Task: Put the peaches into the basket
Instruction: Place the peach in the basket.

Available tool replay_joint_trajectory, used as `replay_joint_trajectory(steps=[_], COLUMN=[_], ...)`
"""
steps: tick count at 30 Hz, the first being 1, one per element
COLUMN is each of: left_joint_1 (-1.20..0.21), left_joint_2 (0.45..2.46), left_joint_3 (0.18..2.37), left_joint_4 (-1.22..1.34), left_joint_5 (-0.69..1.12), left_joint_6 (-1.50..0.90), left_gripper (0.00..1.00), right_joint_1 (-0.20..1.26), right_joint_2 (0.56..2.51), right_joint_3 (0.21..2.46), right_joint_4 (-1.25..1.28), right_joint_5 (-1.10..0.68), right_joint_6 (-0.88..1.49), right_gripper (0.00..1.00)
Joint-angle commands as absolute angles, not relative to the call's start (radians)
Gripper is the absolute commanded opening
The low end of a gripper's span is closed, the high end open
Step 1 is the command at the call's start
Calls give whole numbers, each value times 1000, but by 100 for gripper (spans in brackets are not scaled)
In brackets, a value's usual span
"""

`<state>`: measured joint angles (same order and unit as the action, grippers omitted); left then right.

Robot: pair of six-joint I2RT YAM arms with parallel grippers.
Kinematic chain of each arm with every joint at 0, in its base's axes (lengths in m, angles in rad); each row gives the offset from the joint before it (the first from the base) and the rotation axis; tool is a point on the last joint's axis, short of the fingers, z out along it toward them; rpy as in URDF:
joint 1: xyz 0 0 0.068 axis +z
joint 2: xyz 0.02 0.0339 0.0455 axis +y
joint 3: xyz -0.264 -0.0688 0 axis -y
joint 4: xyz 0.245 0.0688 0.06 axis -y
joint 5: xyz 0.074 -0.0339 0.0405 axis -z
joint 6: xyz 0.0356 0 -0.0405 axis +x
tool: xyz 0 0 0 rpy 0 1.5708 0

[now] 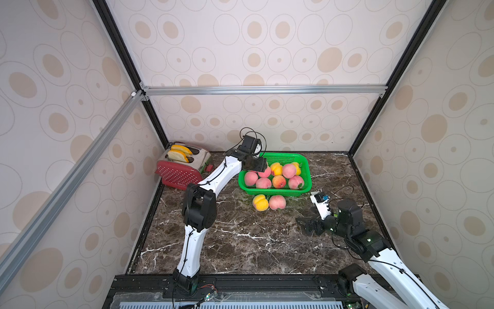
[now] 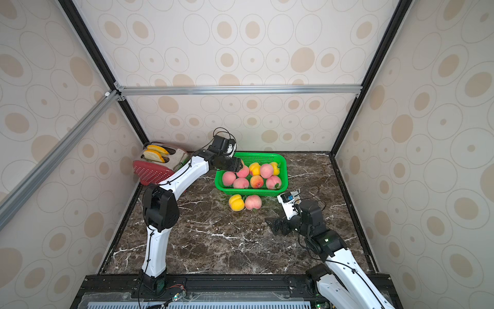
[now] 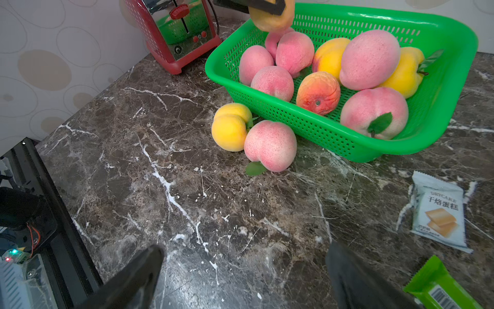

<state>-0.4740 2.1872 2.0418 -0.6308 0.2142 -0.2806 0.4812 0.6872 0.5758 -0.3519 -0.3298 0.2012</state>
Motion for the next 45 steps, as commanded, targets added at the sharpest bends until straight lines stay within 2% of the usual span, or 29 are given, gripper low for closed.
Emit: replay_joint_trajectory(steps=[1,11,45], left_joint_1=[-478,-476,-476], left_joint_2=[2217,2258,2230], left_joint_3=[2100,2123,1998], left_joint_4=[-673,-682,-644], left_joint_5=[183,175,173], left_joint_6=[-247,-249,-250], left_gripper=[66,67,74], right_joint_1=[485,485,485], right_joint_2=[673,669,673], right_joint_3=[559,560,568], right_joint_4=[-343,-346,-344], right_joint_5=[-339,-337,-339], right_joint_6=[188,181,171], right_gripper=[100,100,100])
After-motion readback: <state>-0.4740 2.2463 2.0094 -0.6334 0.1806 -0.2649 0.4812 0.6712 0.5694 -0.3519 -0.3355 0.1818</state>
